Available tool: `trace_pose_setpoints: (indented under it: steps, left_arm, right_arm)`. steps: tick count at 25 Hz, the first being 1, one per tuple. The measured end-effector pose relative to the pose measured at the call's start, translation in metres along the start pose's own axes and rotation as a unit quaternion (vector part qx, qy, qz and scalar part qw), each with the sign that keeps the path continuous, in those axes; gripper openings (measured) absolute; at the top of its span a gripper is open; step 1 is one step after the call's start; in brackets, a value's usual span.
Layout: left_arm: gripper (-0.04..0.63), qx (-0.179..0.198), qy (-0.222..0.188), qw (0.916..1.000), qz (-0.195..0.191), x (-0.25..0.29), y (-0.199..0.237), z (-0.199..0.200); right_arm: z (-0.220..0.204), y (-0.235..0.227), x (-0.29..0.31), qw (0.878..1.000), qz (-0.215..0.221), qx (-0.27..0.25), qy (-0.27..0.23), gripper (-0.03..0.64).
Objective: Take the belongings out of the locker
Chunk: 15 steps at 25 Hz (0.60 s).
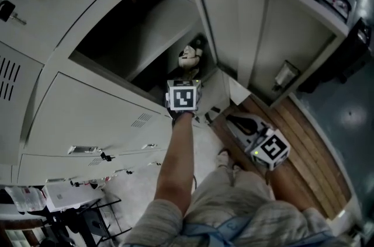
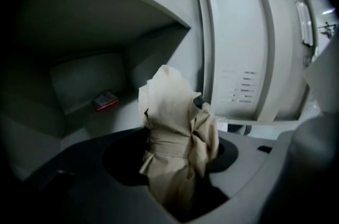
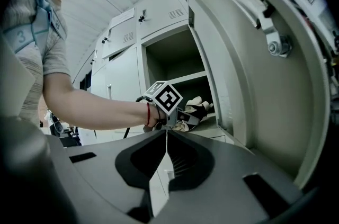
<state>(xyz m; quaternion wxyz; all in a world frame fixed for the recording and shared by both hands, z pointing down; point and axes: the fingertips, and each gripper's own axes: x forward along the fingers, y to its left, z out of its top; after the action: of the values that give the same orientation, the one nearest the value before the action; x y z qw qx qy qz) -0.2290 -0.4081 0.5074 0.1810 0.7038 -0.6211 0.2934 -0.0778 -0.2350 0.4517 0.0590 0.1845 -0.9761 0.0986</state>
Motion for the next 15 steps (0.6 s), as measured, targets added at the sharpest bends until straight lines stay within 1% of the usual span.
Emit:
trace_pose_setpoints:
  steps: [3,5,7,11,15]
  left_arm:
    - [0.258,-0.040,-0.072,0.9965,-0.012,-0.015,-0.004,0.009]
    - [0.255,-0.073,-0.110,0.9908,-0.027,-0.028,-0.008,0.009]
    - [0.255,-0.100,-0.137,0.9840,-0.054,-0.040,-0.019,0.003]
    - [0.255,-0.107,-0.176,0.9724,-0.109,-0.066,-0.050,-0.014]
    - [0.255,-0.112,-0.220,0.9544,-0.167,-0.102,-0.082,-0.027]
  right_arm:
    - [0.000,0.004,-0.005,1.000,0.001,0.001,0.000,0.005]
    - [0.002,0.007,-0.007,1.000,0.005,-0.006,-0.004,0.005]
    - [0.005,0.012,-0.010,1.000,0.009,-0.013,-0.007,0.005]
    - [0.009,0.018,-0.016,1.000,0.009,-0.015,-0.014,0.005]
    - [0.013,0.022,-0.021,1.000,0.009,-0.011,-0.026,0.005]
